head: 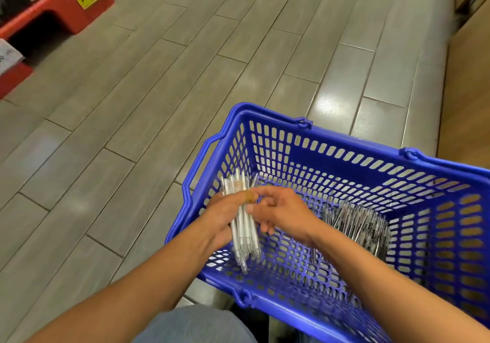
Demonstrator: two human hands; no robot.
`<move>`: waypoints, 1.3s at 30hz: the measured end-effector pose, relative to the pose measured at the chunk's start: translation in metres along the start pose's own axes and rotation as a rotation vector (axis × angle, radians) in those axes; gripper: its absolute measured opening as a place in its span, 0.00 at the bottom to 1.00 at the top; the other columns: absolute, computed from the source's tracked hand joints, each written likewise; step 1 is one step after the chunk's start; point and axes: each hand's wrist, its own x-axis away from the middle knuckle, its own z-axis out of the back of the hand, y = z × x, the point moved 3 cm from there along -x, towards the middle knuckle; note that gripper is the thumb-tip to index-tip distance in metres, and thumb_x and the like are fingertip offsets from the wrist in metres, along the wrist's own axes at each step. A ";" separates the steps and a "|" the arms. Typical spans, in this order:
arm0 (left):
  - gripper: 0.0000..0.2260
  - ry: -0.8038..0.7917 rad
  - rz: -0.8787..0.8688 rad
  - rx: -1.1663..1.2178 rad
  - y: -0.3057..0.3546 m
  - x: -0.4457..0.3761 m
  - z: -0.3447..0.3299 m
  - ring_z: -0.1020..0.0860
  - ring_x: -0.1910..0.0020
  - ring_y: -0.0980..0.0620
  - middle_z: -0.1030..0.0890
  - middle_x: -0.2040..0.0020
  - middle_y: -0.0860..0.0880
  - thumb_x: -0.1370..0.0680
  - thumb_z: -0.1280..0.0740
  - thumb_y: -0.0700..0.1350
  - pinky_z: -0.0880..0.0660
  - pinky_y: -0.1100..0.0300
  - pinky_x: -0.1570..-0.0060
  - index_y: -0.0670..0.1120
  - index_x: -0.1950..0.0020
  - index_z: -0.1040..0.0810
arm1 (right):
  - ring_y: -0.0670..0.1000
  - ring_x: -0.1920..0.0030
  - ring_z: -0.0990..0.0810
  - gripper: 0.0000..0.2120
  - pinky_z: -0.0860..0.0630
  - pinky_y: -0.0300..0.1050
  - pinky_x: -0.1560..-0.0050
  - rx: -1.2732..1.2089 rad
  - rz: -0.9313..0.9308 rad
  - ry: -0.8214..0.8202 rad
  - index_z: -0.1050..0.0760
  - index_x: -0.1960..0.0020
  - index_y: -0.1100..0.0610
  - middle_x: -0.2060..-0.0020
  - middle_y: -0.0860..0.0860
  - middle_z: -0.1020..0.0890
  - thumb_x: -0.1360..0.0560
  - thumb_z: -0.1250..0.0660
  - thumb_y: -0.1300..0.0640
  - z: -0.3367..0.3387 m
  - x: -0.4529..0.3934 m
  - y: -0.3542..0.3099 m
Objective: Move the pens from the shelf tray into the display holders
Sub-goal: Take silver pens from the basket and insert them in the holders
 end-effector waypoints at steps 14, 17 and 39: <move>0.14 0.125 -0.016 -0.081 -0.004 -0.007 0.005 0.20 0.69 0.51 0.20 0.64 0.42 0.29 0.30 0.30 0.21 0.60 0.66 0.32 0.43 0.21 | 0.53 0.59 0.25 0.12 0.29 0.45 0.64 0.577 -0.467 0.452 0.28 0.44 0.66 0.56 0.56 0.22 0.22 0.34 0.59 0.002 -0.103 0.107; 0.14 0.120 -0.009 -0.077 -0.004 -0.008 0.007 0.20 0.68 0.51 0.20 0.64 0.42 0.28 0.31 0.31 0.22 0.60 0.66 0.32 0.42 0.21 | 0.58 0.50 0.22 0.15 0.26 0.47 0.58 0.644 -0.470 0.507 0.31 0.38 0.67 0.49 0.60 0.22 0.21 0.35 0.60 -0.005 -0.111 0.105; 0.22 0.025 0.059 -0.010 0.000 0.002 -0.003 0.16 0.54 0.36 0.17 0.47 0.33 0.31 0.23 0.43 0.19 0.46 0.59 0.36 0.41 0.21 | 0.44 0.71 0.23 0.10 0.24 0.37 0.66 -0.176 -0.049 0.221 0.19 0.46 0.57 0.71 0.48 0.19 0.27 0.27 0.62 -0.008 0.014 0.013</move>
